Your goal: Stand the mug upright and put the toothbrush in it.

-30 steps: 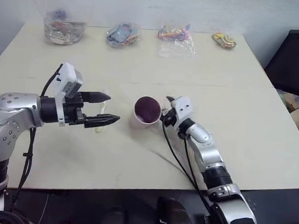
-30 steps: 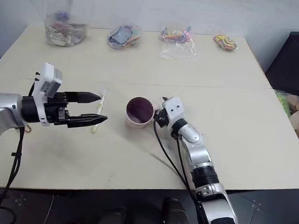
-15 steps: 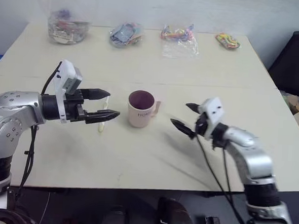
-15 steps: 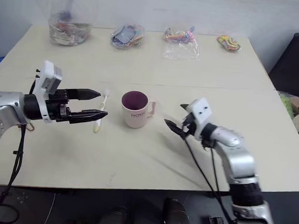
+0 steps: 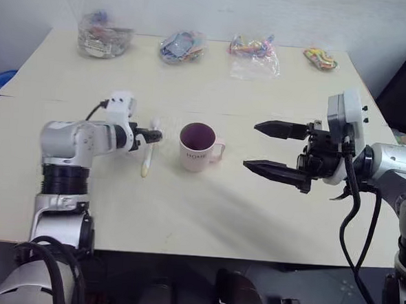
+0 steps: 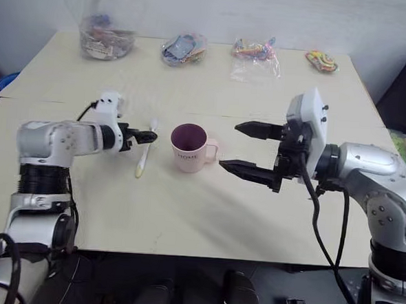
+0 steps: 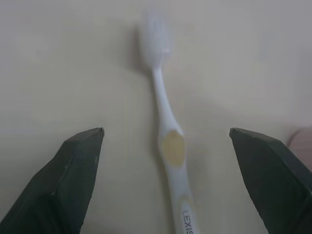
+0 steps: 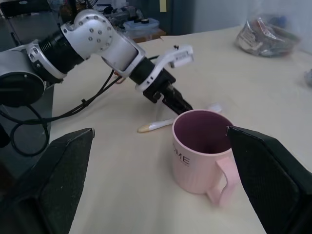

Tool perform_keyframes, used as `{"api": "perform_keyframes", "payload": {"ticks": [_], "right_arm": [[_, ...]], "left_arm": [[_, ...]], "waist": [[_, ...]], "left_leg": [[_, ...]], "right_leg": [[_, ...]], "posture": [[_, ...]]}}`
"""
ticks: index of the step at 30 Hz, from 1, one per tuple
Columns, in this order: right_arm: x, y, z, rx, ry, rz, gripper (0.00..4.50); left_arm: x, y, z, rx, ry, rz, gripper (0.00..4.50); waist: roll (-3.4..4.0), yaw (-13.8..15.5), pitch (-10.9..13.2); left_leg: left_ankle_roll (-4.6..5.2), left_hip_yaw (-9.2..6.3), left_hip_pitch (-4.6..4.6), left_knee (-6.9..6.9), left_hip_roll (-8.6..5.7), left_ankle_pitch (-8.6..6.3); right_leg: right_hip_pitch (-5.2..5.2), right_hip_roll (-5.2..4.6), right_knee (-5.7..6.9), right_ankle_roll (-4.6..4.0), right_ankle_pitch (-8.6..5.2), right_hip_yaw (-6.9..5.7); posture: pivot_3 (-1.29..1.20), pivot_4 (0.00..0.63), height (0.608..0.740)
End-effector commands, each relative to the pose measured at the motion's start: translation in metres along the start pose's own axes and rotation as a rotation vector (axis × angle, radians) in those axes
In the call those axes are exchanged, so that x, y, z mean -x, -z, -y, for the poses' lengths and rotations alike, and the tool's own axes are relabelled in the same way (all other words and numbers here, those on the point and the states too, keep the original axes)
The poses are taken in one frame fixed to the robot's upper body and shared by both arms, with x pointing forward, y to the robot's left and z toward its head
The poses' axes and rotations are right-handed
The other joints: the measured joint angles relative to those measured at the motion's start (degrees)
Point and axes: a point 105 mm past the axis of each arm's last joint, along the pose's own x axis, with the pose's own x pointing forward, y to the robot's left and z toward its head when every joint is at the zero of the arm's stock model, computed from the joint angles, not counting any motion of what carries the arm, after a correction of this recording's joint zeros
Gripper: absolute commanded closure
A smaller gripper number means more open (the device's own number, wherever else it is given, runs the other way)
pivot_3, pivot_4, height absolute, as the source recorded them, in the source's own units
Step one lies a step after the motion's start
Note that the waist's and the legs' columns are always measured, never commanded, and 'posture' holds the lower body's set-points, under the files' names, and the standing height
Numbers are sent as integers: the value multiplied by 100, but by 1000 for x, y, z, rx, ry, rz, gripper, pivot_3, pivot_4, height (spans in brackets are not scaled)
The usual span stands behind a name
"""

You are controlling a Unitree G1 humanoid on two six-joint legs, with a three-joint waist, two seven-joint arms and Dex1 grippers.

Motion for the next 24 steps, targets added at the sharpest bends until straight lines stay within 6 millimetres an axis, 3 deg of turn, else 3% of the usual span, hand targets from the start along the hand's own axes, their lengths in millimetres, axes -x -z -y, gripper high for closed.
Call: {"api": "perform_keyframes", "payload": {"ticks": [1, 2, 14, 17, 21, 24], "right_arm": [[-1, -11, 0, 71, 25, 7, 19], [-1, -11, 2, 75, 37, 4, 19], [0, -9, 8, 97, 99, -8, 0], [2, -9, 8, 72, 99, 1, 0], [3, -8, 5, 62, 97, -3, 0], [3, -7, 6, 71, 123, -6, 0]], "left_arm": [[-5, 1, 2, -10, -3, -24, 132], [-6, 2, 4, -16, 1, -27, 132], [-6, 5, 4, 1, 15, -21, 3936], [-3, -3, 2, 5, -11, 32, 4124], [24, -70, 8, -66, -6, 420, 4124], [59, -111, 39, -75, 225, 686, 4124]], "waist": [[0, 2, 0], [0, 3, 0], [-1, 4, 0], [-1, 7, 0], [-4, 7, 1], [-4, 9, 2]], "left_leg": [[-1, 5, 1, 1, 0, 0], [-2, 6, 3, 1, 0, 1], [-3, 6, 2, 3, 1, 1], [-3, 6, 2, 4, 1, 2], [-3, 4, -1, 5, 4, 1], [-3, 4, -7, 5, 8, 1]], "right_leg": [[0, -1, 2, 0, 0, 1], [0, -2, 4, 0, 0, 1], [0, -3, 5, 0, 0, 1], [0, -3, 4, 0, 0, 0], [0, -3, 4, 1, 0, -2], [-3, -4, 1, 0, 0, -5]], "posture": [[0, 150, 740], [0, 150, 740], [0, 150, 740], [0, 150, 740], [0, 150, 740], [0, 150, 740]]}}
